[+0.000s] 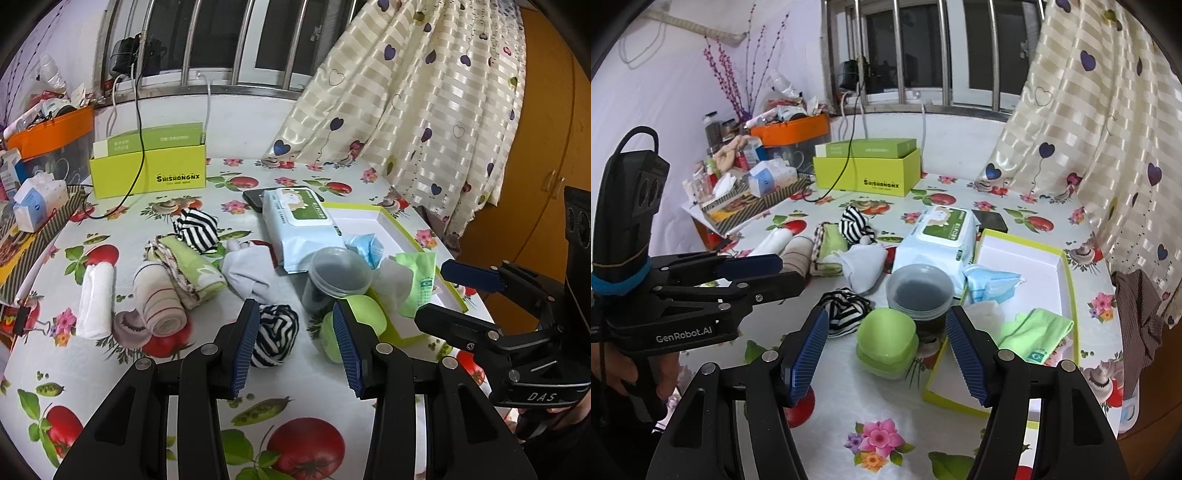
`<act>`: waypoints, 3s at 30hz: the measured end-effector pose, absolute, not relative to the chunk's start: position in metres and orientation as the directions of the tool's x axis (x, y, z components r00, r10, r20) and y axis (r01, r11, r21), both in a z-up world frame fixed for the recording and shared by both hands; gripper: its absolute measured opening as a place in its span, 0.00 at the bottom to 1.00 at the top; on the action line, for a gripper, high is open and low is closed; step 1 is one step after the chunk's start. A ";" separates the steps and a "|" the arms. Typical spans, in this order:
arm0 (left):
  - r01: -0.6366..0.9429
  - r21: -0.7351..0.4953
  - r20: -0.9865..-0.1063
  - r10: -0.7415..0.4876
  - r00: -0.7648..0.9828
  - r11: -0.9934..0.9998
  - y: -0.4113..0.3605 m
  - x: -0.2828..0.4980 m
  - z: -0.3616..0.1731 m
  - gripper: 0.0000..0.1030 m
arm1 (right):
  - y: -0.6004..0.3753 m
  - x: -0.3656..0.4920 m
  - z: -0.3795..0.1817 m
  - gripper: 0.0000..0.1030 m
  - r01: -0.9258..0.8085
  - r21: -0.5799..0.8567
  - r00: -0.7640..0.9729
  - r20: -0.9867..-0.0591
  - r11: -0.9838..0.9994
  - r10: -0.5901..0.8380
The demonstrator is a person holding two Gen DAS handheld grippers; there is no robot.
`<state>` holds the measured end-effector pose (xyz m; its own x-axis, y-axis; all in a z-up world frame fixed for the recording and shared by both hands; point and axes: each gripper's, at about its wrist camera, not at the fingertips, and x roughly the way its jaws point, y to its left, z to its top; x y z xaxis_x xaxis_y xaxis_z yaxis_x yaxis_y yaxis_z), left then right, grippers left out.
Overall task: Organize soft objects
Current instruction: 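Move the left gripper to the white rolled towel while the right approaches the striped sock, then grasp the white rolled towel with the left gripper while the right grasps the black-white striped sock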
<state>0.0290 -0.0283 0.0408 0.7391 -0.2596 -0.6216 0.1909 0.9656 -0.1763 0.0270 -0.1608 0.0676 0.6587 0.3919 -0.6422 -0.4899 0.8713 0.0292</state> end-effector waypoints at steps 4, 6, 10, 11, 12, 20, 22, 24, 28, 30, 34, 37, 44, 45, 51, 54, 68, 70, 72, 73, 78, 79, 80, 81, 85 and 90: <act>0.177 -0.183 -0.623 -0.254 0.740 0.967 -0.021 0.030 0.039 0.42 | -0.152 0.030 0.067 0.64 -0.500 0.025 0.652 -0.648 0.866 0.395; 0.173 -0.185 -0.624 -0.252 0.739 0.967 -0.018 0.030 0.038 0.42 | -0.148 0.031 0.066 0.64 -0.504 0.025 0.648 -0.649 0.863 0.398; 0.163 -0.189 -0.625 -0.246 0.741 0.968 -0.010 0.030 0.035 0.42 | -0.138 0.034 0.066 0.64 -0.512 0.025 0.642 -0.653 0.858 0.402; 0.160 -0.189 -0.625 -0.244 0.742 0.969 -0.008 0.030 0.035 0.42 | -0.136 0.035 0.066 0.64 -0.516 0.024 0.640 -0.653 0.856 0.404; 0.154 -0.191 -0.625 -0.241 0.743 0.970 -0.006 0.030 0.035 0.42 | -0.133 0.035 0.065 0.64 -0.518 0.024 0.639 -0.653 0.855 0.406; 0.089 -0.190 -0.629 -0.190 0.754 0.978 0.024 0.030 0.029 0.42 | -0.113 0.043 0.063 0.64 -0.547 0.035 0.619 -0.655 0.836 0.432; 0.061 -0.190 -0.635 -0.170 0.754 0.980 0.035 0.031 0.026 0.42 | -0.109 0.044 0.062 0.64 -0.556 0.037 0.612 -0.658 0.830 0.439; 0.036 -0.188 -0.640 -0.150 0.754 0.982 0.043 0.032 0.024 0.42 | -0.104 0.045 0.060 0.64 -0.567 0.038 0.603 -0.661 0.823 0.446; -0.011 -0.189 -0.644 -0.115 0.756 0.982 0.060 0.035 0.020 0.42 | -0.093 0.047 0.057 0.64 -0.589 0.032 0.586 -0.671 0.808 0.454; -0.027 -0.189 -0.644 -0.103 0.758 0.982 0.067 0.036 0.019 0.42 | -0.087 0.049 0.055 0.64 -0.598 0.028 0.577 -0.678 0.801 0.455; -0.073 -0.186 -0.647 -0.066 0.759 0.980 0.083 0.040 0.016 0.42 | -0.079 0.050 0.050 0.64 -0.613 0.019 0.561 -0.693 0.790 0.453; -0.106 -0.184 -0.652 -0.040 0.757 0.977 0.096 0.044 0.012 0.42 | -0.073 0.052 0.046 0.64 -0.618 0.012 0.551 -0.707 0.786 0.444; -0.157 -0.159 -0.676 0.009 0.737 0.975 0.117 0.060 -0.003 0.42 | -0.064 0.057 0.038 0.64 -0.624 0.007 0.531 -0.729 0.781 0.431; -0.164 -0.156 -0.682 0.014 0.732 0.974 0.120 0.063 -0.006 0.42 | -0.064 0.059 0.037 0.64 -0.624 0.007 0.529 -0.732 0.781 0.429; -0.209 -0.124 -0.717 0.057 0.694 0.970 0.134 0.082 -0.026 0.42 | -0.059 0.064 0.032 0.64 -0.624 -0.002 0.520 -0.747 0.782 0.414; -0.220 -0.118 -0.738 0.063 0.671 0.968 0.137 0.092 -0.036 0.42 | -0.056 0.067 0.030 0.64 -0.627 -0.019 0.517 -0.758 0.779 0.398; -0.250 -0.086 -0.759 0.099 0.643 0.964 0.147 0.105 -0.051 0.42 | -0.026 0.085 0.000 0.64 -0.712 -0.159 0.430 -0.869 0.684 0.246; -0.252 -0.094 -0.764 0.093 0.639 0.963 0.149 0.105 -0.052 0.42 | -0.022 0.088 -0.004 0.64 -0.721 -0.180 0.425 -0.878 0.670 0.221; -0.247 -0.089 -0.764 0.093 0.638 0.965 0.148 0.106 -0.053 0.42 | -0.018 0.091 -0.009 0.64 -0.731 -0.195 0.413 -0.889 0.654 0.196; -0.244 -0.084 -0.765 0.094 0.637 0.966 0.147 0.107 -0.052 0.42 | -0.017 0.093 -0.012 0.64 -0.734 -0.205 0.409 -0.894 0.647 0.181; -0.231 -0.072 -0.767 0.094 0.634 0.970 0.145 0.110 -0.052 0.41 | -0.011 0.103 -0.028 0.43 -0.748 -0.227 0.380 -0.917 0.624 0.121; -0.229 -0.068 -0.768 0.096 0.633 0.971 0.145 0.111 -0.052 0.41 | -0.011 0.104 -0.030 0.37 -0.750 -0.224 0.373 -0.920 0.623 0.119; -0.229 -0.064 -0.768 0.098 0.633 0.971 0.145 0.112 -0.052 0.39 | -0.011 0.105 -0.033 0.26 -0.753 -0.218 0.365 -0.923 0.622 0.118; -0.228 -0.061 -0.768 0.100 0.632 0.972 0.145 0.112 -0.052 0.36 | -0.011 0.104 -0.034 0.16 -0.754 -0.214 0.363 -0.923 0.621 0.123; -0.223 -0.074 -0.766 0.087 0.637 0.972 0.146 0.109 -0.052 0.32 | -0.013 0.101 -0.032 0.10 -0.755 -0.201 0.369 -0.917 0.624 0.151; -0.216 -0.109 -0.761 0.059 0.646 0.970 0.144 0.095 -0.051 0.22 | -0.018 0.094 -0.018 0.10 -0.747 -0.168 0.392 -0.893 0.643 0.222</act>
<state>0.0949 0.1443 -0.0515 0.6462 0.0587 -0.7609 -0.2163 0.9702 -0.1088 0.0937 -0.0176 -0.0184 0.3922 0.2224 -0.8926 -0.7470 0.6432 -0.1679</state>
